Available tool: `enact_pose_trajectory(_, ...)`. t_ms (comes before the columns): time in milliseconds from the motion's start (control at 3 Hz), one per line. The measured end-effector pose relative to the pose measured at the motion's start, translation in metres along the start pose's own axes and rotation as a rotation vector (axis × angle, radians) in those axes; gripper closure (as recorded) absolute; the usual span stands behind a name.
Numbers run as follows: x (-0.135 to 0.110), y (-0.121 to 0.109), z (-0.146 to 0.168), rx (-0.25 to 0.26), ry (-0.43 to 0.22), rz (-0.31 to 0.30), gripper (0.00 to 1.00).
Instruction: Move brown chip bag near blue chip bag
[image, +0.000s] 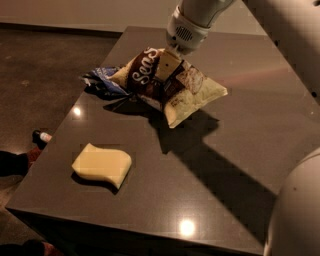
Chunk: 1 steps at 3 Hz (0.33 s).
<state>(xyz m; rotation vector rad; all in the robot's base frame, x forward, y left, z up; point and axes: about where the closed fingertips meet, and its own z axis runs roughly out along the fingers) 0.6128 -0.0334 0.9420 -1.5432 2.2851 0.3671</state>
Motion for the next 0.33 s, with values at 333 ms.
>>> enact_pose_trajectory(333, -0.0018, -0.0001, 0.0018, 0.001, -0.004, -0.002, 0.51)
